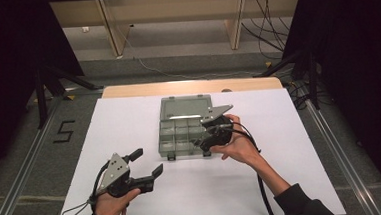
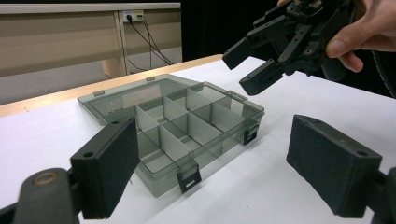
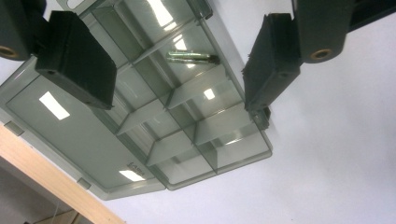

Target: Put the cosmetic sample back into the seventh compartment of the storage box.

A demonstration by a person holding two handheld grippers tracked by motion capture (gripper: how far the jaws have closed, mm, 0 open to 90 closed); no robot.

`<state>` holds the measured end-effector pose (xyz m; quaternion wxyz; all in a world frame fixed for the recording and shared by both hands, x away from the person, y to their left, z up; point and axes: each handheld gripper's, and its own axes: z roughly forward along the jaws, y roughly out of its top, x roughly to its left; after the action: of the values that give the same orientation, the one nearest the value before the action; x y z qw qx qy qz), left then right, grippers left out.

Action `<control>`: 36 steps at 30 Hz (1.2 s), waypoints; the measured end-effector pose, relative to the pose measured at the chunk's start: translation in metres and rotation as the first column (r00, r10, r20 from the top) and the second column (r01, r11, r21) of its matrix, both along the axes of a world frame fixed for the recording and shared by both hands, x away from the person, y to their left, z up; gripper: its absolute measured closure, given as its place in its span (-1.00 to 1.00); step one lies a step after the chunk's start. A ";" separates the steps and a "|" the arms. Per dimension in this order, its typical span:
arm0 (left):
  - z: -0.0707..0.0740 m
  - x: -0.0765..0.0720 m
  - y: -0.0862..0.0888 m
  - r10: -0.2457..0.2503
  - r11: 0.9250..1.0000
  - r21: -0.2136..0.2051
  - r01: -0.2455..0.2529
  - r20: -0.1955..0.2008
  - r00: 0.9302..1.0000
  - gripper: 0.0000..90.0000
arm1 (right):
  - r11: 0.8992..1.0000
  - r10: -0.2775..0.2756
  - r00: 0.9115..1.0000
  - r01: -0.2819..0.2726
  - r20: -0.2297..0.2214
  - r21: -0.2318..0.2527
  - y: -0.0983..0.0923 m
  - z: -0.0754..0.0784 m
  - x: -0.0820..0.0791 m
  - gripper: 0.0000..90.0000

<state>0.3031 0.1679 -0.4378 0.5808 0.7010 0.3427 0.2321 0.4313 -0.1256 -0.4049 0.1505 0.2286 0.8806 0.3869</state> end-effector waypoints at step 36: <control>0.000 0.000 0.000 0.000 1.000 0.002 0.000 -0.002 1.000 -0.65 | 0.990 -0.015 0.998 0.006 0.062 0.141 -0.031 0.014 -0.028 -0.52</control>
<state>0.3031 0.1674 -0.4378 0.5800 0.7017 0.3430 0.2317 0.4037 -0.1561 -0.3907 0.1634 0.2310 0.8447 0.4544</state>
